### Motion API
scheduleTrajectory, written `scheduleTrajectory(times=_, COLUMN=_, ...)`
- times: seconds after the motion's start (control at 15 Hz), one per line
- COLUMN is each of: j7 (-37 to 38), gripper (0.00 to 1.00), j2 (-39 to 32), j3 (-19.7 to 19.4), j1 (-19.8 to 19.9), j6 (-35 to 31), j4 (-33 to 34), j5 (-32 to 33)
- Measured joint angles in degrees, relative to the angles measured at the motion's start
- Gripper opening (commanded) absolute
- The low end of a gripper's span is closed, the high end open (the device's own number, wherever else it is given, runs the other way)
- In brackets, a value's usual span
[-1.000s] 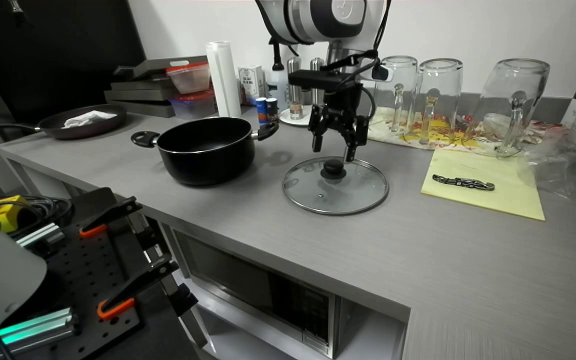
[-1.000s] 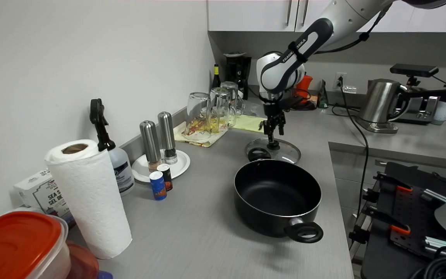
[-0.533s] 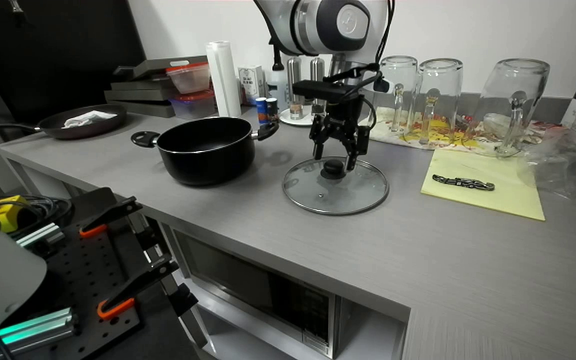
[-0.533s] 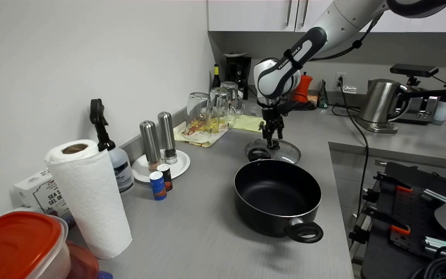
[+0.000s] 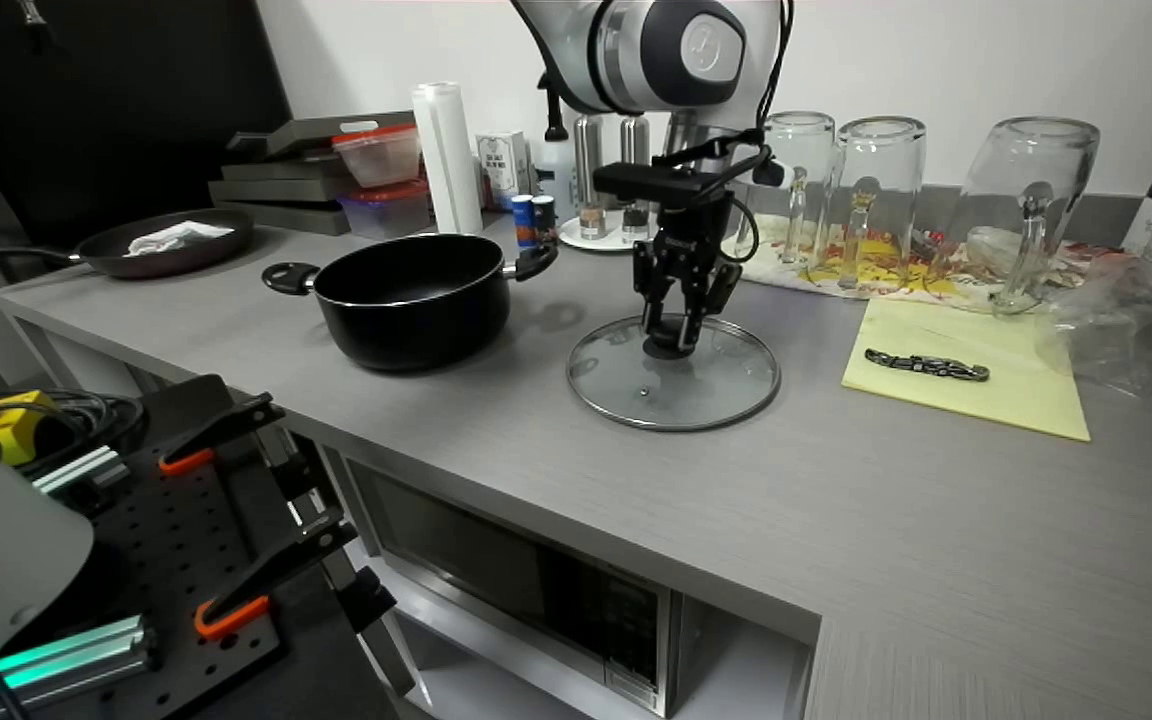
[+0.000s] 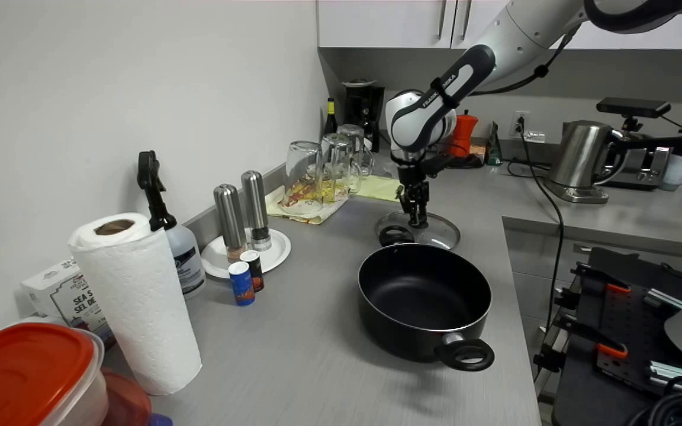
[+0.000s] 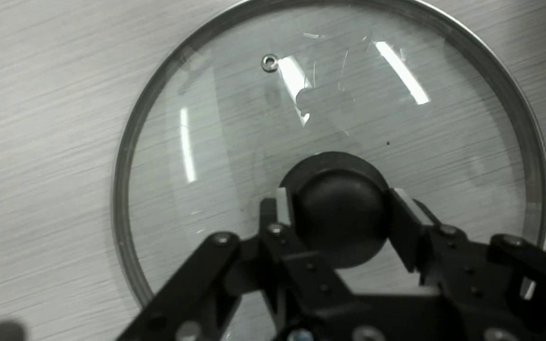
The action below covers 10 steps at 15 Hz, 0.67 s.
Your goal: Put the lid on the black pot
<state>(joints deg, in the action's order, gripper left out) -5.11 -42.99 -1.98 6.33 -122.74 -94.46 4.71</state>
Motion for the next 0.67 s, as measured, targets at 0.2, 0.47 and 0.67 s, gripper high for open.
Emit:
scheduleTrajectory(times=0.2, j7=-0.4, gripper=0.25, j2=-0.2, j3=0.0, j1=0.0, j6=0.1, j4=0.4, j5=0.0)
scheduleTrajectory(times=0.47, j7=-0.5, gripper=0.25, j2=-0.1, j3=-0.1, j1=0.1, j6=0.1, j4=0.6, j5=0.1)
scheduleTrajectory(times=0.67, j7=-0.4, gripper=0.25, j2=2.2, j3=-1.0, j1=0.0, j6=0.6, j4=0.1, j5=0.6)
